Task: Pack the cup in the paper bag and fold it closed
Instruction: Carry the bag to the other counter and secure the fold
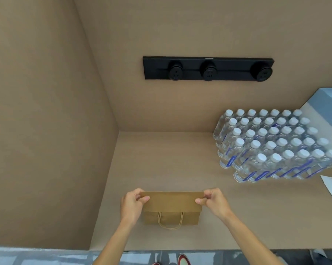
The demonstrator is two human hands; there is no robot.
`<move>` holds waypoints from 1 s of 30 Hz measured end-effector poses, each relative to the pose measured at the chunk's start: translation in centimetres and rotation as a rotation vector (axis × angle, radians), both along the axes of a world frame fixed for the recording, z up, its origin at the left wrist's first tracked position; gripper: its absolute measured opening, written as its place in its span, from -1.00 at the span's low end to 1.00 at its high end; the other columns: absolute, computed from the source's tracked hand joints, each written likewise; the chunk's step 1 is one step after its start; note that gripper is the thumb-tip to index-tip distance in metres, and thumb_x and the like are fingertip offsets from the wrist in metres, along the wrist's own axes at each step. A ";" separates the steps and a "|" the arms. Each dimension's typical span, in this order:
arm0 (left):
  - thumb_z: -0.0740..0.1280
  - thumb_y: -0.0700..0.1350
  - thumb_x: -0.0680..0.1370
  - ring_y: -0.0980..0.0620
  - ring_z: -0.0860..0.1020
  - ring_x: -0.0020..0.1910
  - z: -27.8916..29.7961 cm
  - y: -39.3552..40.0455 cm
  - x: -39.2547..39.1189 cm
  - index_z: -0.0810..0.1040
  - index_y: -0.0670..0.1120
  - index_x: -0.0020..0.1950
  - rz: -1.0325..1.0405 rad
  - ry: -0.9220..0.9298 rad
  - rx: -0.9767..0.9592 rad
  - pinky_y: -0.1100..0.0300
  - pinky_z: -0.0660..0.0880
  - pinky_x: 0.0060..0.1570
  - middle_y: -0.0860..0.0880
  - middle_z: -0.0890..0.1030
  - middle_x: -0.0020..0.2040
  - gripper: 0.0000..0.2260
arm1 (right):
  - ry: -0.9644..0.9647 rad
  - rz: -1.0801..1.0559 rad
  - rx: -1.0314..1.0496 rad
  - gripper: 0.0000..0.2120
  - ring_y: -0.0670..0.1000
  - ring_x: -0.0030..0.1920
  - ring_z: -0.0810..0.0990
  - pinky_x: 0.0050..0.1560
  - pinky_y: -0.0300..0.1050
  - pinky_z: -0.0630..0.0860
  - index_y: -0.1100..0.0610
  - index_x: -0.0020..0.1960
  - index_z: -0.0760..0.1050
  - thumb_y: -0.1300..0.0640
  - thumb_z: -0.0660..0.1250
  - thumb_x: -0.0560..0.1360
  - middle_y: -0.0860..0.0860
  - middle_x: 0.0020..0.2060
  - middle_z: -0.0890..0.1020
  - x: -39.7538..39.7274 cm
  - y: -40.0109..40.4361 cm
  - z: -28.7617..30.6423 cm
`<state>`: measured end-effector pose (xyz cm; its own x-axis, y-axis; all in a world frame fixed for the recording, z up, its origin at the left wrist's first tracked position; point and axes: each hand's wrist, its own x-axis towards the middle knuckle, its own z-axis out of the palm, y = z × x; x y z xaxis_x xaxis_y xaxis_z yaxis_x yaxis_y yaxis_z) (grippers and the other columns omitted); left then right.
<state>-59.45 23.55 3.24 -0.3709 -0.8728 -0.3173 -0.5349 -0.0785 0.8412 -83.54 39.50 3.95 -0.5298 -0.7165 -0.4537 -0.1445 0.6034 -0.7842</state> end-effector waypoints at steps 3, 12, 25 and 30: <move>0.49 -0.28 0.43 0.07 0.59 -0.31 -0.8 0.1 0.3 0.54 0.02 -0.37 0.009 -0.069 -0.062 0.21 0.44 -0.25 0.01 0.68 -0.36 -0.72 | 0.016 0.055 0.027 -0.85 -0.04 -0.28 0.47 -0.18 -0.12 0.40 0.38 -0.26 0.60 0.32 0.52 0.40 0.05 -0.36 0.58 0.2 -0.3 -0.8; 0.40 -0.19 0.46 -0.15 0.63 -0.12 0.4 -1.0 -0.9 0.55 -0.03 -0.23 -0.355 -0.441 -0.321 0.07 0.51 -0.17 -0.05 0.66 -0.29 -0.89 | 0.345 0.261 0.176 -0.87 0.02 -0.20 0.59 -0.17 -0.22 0.45 0.01 -0.28 0.59 0.19 0.51 0.36 -0.01 -0.32 0.64 0.0 -1.5 -0.8; 0.18 -0.31 0.54 -0.24 0.63 0.09 1.9 1.6 -6.1 0.54 -0.12 0.14 -1.018 -0.811 -0.780 -0.03 0.39 0.20 -0.20 0.69 0.08 -0.75 | 0.977 0.984 0.217 -0.75 0.26 0.06 0.65 0.20 0.10 0.44 0.20 0.15 0.51 0.33 0.23 0.50 0.21 0.05 0.69 5.5 -6.5 0.3; 0.57 -0.13 0.12 -0.01 0.66 -0.38 2.1 1.5 -4.2 0.63 -0.02 -0.23 -1.044 -0.830 -0.825 0.27 0.51 -0.32 -0.03 0.69 -0.38 -0.72 | 0.983 0.951 0.109 -0.76 0.30 0.03 0.64 -0.05 0.12 0.50 0.23 0.20 0.49 0.16 0.16 0.63 0.24 0.01 0.70 4.4 -5.2 -0.6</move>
